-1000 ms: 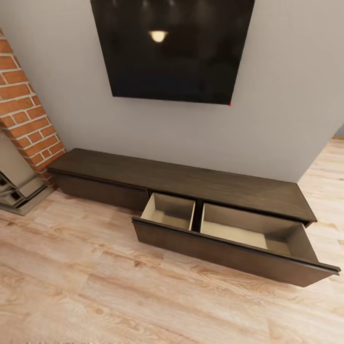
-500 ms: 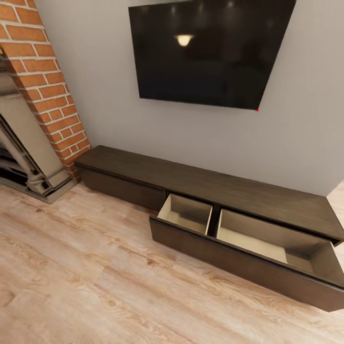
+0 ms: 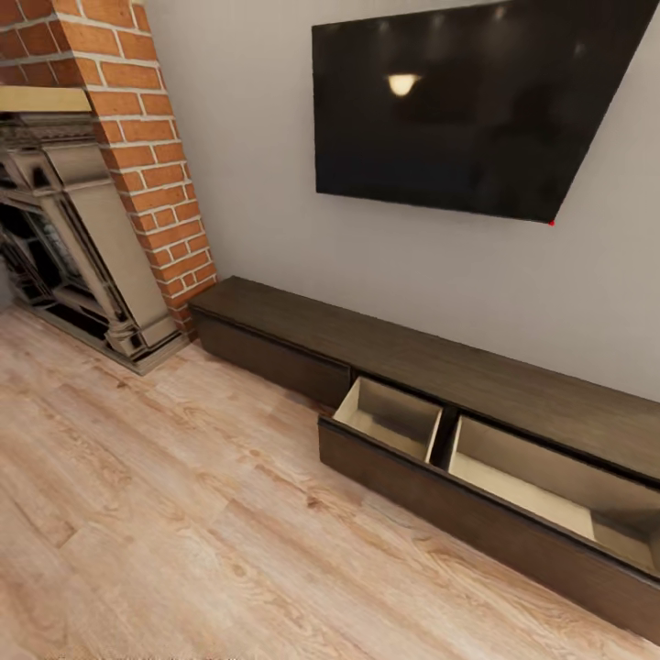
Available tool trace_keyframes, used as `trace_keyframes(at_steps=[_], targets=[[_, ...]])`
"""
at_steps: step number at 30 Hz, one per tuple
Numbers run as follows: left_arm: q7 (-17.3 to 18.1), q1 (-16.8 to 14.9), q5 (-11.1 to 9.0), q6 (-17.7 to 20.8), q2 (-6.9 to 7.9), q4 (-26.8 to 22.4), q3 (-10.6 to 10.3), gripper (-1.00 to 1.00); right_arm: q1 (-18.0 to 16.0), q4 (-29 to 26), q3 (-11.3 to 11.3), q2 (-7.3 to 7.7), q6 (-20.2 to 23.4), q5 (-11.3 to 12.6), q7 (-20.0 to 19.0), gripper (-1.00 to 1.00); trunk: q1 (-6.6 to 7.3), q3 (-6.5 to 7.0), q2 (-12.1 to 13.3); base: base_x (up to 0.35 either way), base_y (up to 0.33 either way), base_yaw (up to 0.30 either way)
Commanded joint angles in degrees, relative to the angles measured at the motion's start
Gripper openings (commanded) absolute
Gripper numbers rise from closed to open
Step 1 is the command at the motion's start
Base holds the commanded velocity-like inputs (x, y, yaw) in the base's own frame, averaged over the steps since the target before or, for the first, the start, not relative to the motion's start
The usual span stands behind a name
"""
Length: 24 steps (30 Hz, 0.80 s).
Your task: Place each of the two pumpkins and all three candles from the living room inside a cabinet in the living room (use any cabinet), then make sure every cabinet is closed, and position the cauldron so it is next to a table in the living room.
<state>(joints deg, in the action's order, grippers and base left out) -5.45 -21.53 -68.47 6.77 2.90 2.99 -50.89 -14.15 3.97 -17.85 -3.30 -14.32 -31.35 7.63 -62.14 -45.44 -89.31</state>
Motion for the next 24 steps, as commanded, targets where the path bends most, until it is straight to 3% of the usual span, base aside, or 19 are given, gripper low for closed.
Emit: trace_keyframes(at_steps=[1, 20, 24], targets=[[-0.02, 0.00, 0.00, 0.00, 0.00, 0.00, 0.02, 1.00, 0.00, -0.04, 0.00, 0.02, 0.00, -0.01, -0.02, 1.00, 0.00, 0.05, 0.00, 0.000, 0.000, 0.265], [-0.01, 0.00, 0.00, 0.00, 0.00, 0.00, 0.00, 1.00, 0.08, 0.12, 0.00, -0.56, -0.02, 0.18, 0.07, 1.00, 0.00, 1.06, 0.00, 0.000, 0.000, 0.265], [0.00, 0.00, 0.00, 0.00, 0.00, 0.00, 0.01, 1.00, 0.08, 0.17, 0.00, -0.48, -0.01, 0.44, 1.52, 1.00, 0.00, 1.27, 0.00, 0.000, 0.000, 0.265]])
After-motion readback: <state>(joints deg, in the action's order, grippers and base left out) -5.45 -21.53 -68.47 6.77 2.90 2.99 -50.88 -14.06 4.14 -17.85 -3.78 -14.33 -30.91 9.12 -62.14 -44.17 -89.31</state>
